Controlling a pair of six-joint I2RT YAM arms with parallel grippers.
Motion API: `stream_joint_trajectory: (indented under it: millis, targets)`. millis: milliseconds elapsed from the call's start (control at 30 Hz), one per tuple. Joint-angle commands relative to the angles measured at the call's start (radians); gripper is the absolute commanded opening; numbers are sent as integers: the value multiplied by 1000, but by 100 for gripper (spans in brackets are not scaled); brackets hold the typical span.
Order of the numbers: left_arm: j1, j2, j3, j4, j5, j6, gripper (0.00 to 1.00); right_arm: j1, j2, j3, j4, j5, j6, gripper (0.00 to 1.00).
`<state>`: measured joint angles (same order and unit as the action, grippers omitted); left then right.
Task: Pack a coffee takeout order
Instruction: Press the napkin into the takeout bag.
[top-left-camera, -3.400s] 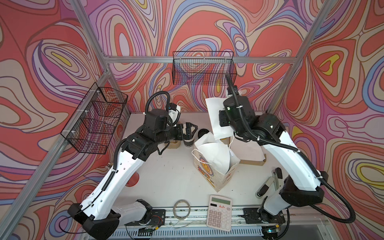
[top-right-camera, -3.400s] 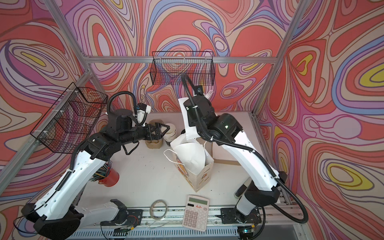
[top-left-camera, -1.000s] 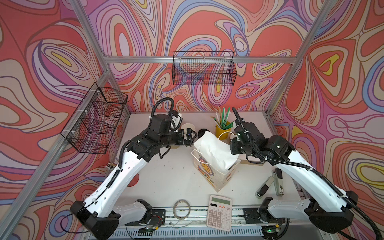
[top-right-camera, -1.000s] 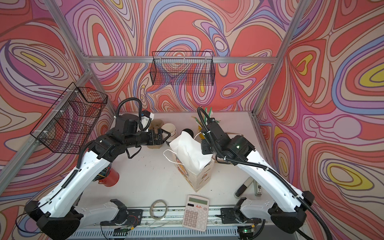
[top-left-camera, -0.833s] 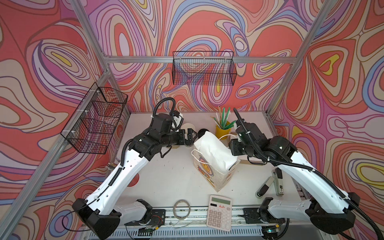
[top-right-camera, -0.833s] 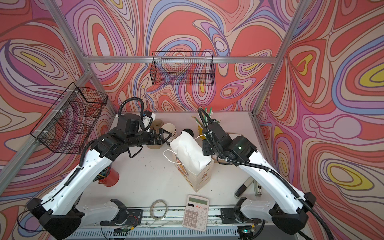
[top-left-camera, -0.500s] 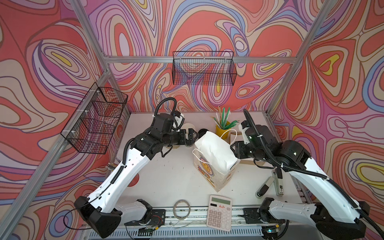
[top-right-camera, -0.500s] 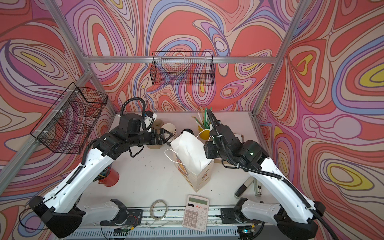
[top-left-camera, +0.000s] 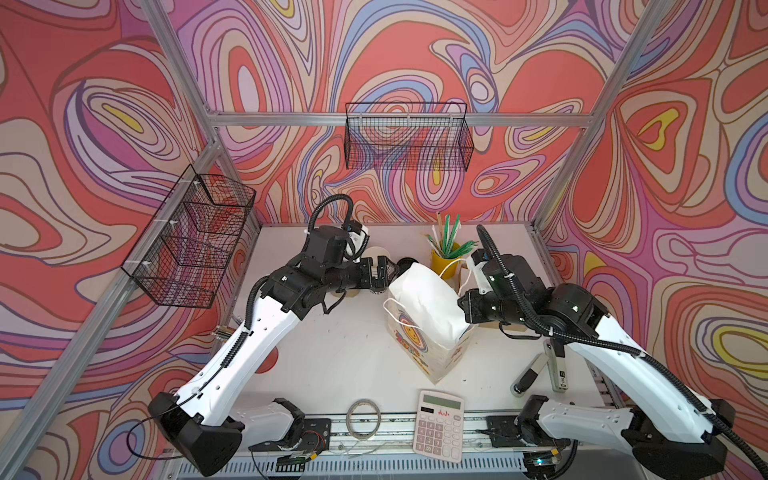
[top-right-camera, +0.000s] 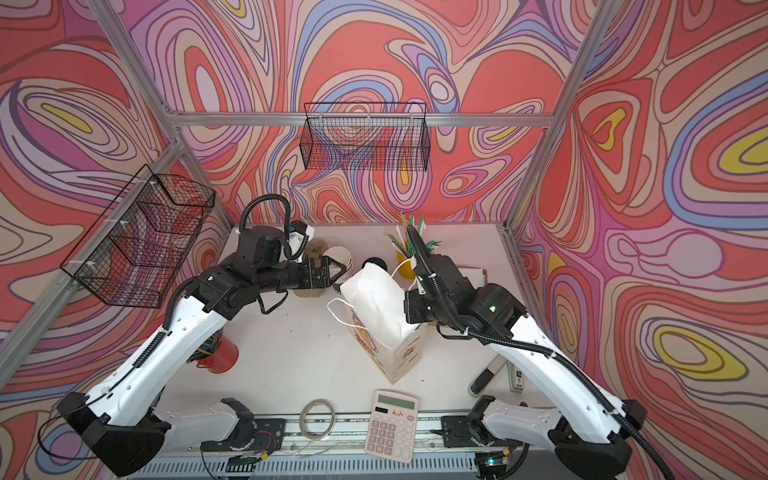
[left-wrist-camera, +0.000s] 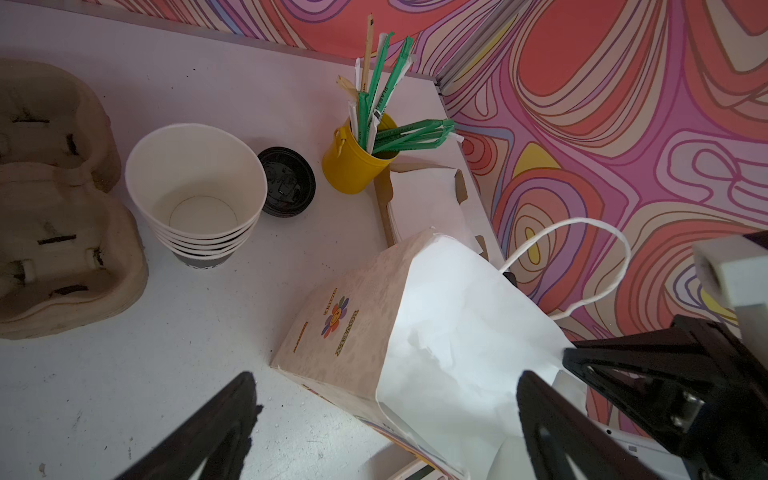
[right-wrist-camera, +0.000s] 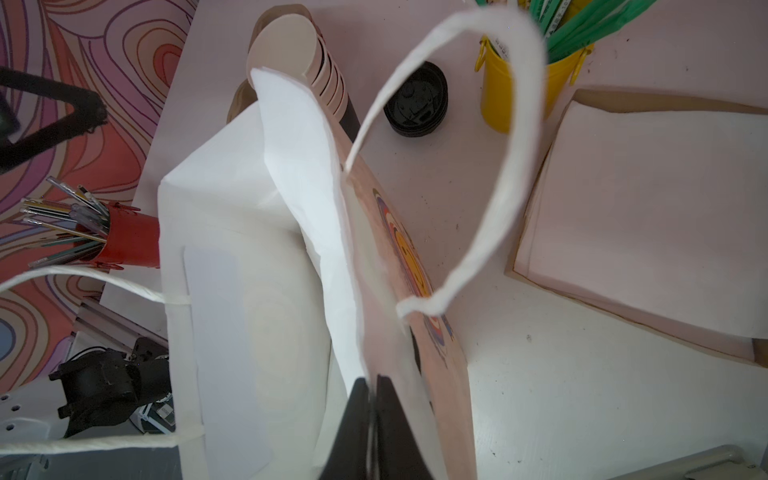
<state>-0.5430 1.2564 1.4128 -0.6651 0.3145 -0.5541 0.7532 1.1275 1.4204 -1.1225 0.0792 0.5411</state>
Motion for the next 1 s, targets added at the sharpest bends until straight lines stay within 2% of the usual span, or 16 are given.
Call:
stream_joint_trajectory:
  millis: [0, 100, 267, 433, 567, 800, 967]
  targets:
    - [5, -3, 8, 7, 5, -7, 100, 0, -14, -18, 2, 2, 11, 6]
    - [5, 4, 10, 12, 11, -9, 100, 29, 7, -58, 39, -39, 20, 3]
    - [4, 14, 15, 14, 5, -7, 100, 179, 91, -53, 17, 136, 62, 2]
    - [4, 23, 18, 12, 3, -3, 100, 195, 162, -66, 8, 189, 65, 2]
    - [5, 19, 26, -2, -3, 9, 100, 196, 157, -38, -5, 228, 75, 3]
    - [5, 19, 67, -31, -68, 29, 100, 196, 141, 72, -37, 237, 63, 28]
    - [7, 3, 118, -75, -148, 52, 100, 195, 155, 178, -107, 284, 47, 39]
